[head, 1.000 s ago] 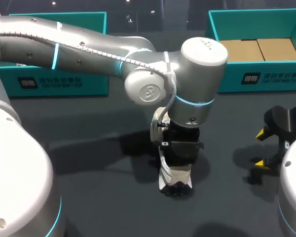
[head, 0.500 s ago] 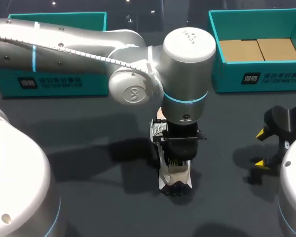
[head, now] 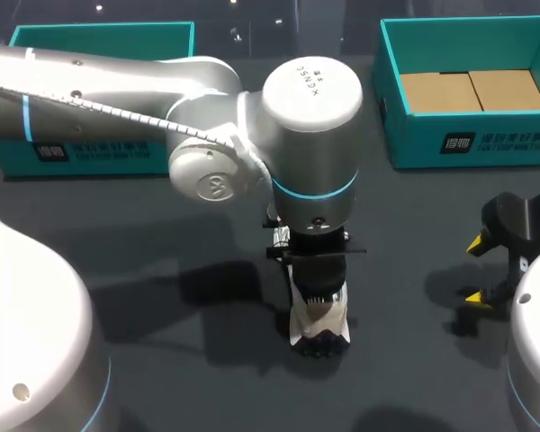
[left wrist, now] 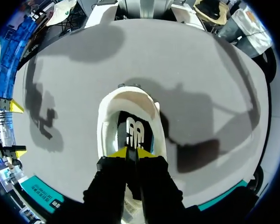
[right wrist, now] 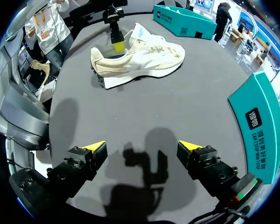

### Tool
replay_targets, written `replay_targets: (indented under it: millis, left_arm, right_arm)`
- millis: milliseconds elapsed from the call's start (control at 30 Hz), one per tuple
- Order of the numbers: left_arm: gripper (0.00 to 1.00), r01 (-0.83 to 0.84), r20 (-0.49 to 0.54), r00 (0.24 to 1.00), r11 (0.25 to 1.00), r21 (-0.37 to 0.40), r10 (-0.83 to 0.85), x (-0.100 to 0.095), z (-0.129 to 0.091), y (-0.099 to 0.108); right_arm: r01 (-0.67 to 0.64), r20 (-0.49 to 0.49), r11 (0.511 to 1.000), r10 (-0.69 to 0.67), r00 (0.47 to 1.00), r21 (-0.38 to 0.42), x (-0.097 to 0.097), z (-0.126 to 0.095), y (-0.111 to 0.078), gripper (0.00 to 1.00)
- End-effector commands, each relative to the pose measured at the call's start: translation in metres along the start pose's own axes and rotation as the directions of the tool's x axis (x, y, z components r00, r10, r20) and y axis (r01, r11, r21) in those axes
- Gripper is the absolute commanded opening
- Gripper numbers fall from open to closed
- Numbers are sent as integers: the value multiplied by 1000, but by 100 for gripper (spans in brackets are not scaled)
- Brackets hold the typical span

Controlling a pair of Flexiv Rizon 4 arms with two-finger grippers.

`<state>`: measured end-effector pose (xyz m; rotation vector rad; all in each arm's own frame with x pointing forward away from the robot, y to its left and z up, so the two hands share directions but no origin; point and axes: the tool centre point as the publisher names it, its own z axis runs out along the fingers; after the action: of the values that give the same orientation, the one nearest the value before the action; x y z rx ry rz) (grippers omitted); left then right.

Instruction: Take the shoe out of the shoebox, open the shoe tongue, remove and reinsert the insole, then place the shoe into the shoebox

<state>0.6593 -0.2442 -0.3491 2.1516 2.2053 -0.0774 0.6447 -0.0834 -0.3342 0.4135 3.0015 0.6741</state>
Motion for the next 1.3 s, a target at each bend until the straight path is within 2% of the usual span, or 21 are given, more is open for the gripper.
replay_targets:
  millis: [33, 333, 667, 833, 867, 900, 967, 1000, 1300]
  left_arm:
    - [21, -1, -17, 1000, 1000, -5, 1, -5, 5, 2]
    - [40, 20, -41, 999, 1000, -14, -21, -9, 10, 13]
    - [52, 15, -43, 999, 999, -32, -17, -8, 7, 11]
    - [67, 41, -42, 998, 999, -18, -42, -5, 6, 18]
    - [75, 45, -42, 998, 999, -15, -46, -5, 6, 19]
    - [78, 49, -42, 998, 999, -14, -49, -4, 6, 21]
    - [98, 56, -42, 998, 998, -11, -57, -4, 5, 24]
    - [100, 59, -39, 997, 998, -8, -60, -4, 5, 25]
    - [96, 71, -31, 997, 997, -10, -72, -8, 4, 32]
  right_arm:
    - [0, 4, 1000, 0, 1000, 1, 3, -1, 0, 100]
    - [0, 4, 1000, 0, 1000, 1, 3, -1, 0, 100]
    - [0, 4, 1000, 0, 1000, 1, 3, -1, 0, 100]
    - [0, 4, 1000, 0, 1000, 1, 3, -1, 0, 100]
    - [0, 4, 1000, 0, 1000, 1, 3, -1, 0, 100]
    - [0, 4, 1000, 0, 1000, 1, 3, -1, 0, 100]
    - [0, 4, 1000, 0, 1000, 1, 3, -1, 0, 100]
    - [0, 4, 1000, 0, 1000, 1, 3, -1, 0, 100]
    - [0, 4, 1000, 0, 1000, 1, 3, -1, 0, 100]
